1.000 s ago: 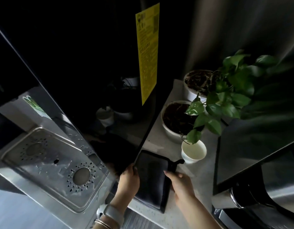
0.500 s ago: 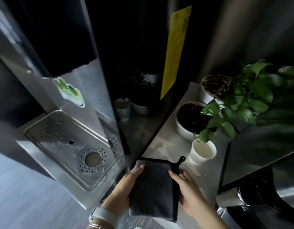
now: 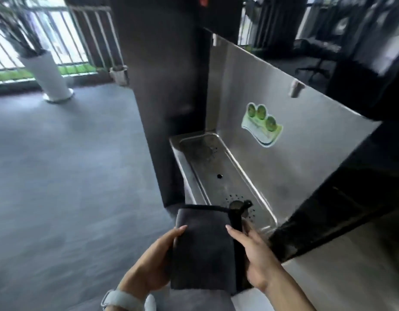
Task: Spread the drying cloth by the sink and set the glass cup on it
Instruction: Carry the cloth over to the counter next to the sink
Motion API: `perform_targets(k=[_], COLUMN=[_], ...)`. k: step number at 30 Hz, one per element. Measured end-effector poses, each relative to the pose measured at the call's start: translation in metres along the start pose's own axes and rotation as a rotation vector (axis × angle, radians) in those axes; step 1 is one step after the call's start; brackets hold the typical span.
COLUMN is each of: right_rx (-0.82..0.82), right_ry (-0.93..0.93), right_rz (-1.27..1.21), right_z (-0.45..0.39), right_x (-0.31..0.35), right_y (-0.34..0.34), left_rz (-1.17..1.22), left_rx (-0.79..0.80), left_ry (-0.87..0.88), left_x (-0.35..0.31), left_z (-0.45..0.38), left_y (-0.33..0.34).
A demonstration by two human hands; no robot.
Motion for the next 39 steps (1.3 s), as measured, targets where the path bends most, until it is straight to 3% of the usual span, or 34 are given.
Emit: perform_targets(k=[8,18,27,39], right_rx=[0.251,0.394,0.408,0.41], right_ry=[0.088,0.134,0.108,0.095], right_rz=[0.123,0.208,0.28,0.281], right_z=[-0.111,-0.224,-0.366,-0.606], right_x=[-0.075,-0.139,-0.155,-0.11], right_y=[0.221,0.45,0.59,0.792], left_rz=[0.146,0.207,0.267,0.183], left_rx=[-0.282,-0.372,-0.388,-0.36], left_ry=[0.178,0.447,0.52,0.484], left_x=[-0.099,-0.237,-0.352,-0.594], left_z=[0.06,0.112,0.066,-0.031], left_y=[-0.205,-0.412,-0.558,-0.737])
Point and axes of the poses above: each hand's wrist, its own z-axis away from the middle knuckle, its own y-axis out of the palm, x = y × z, the point moved 9 cm from there along -z, towards the middle knuckle, and after that the axes turned 13 degrees about -z, right-handed, at the moved point
